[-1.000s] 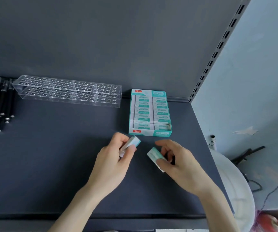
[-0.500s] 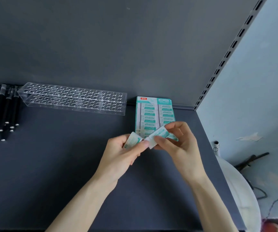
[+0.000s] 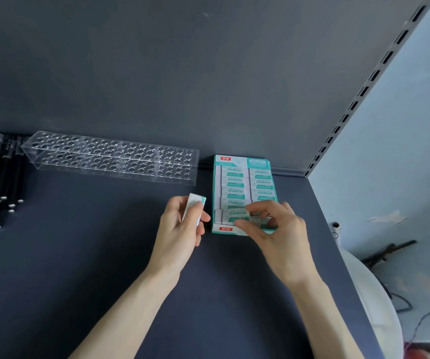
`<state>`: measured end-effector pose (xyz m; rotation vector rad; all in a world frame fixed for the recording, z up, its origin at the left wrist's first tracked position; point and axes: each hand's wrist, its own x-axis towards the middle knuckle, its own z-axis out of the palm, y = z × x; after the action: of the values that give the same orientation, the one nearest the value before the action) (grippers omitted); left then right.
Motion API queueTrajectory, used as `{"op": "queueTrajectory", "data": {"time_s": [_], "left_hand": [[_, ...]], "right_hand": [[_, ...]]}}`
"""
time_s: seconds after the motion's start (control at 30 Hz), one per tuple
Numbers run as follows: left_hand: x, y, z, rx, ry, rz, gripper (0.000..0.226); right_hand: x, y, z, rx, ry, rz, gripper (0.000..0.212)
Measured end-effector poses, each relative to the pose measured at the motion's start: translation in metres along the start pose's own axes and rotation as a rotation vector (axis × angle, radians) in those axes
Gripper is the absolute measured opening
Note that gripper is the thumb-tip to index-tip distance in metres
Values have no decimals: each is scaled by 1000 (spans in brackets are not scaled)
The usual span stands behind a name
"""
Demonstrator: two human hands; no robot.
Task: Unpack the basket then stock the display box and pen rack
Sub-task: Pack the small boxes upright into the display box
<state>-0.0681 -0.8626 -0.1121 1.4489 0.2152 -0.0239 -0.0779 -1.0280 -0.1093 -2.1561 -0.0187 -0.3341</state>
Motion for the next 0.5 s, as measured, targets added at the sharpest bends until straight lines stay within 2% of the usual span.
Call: {"op": "queueTrajectory", "data": {"time_s": [0.17, 0.27, 0.37, 0.5], "left_hand": [[2, -5, -2, 12, 37, 64, 12], [1, -7, -1, -26, 27, 65, 21], [-1, -6, 0, -84, -23, 80, 23], [-4, -5, -1, -85, -118, 171, 22]], "right_hand": [[-1, 4, 4, -111, 0, -100, 23], [-3, 6, 4, -153, 20, -189, 24], [-5, 10, 5, -205, 40, -256, 21], [-6, 15, 6, -214, 10, -255, 20]]}}
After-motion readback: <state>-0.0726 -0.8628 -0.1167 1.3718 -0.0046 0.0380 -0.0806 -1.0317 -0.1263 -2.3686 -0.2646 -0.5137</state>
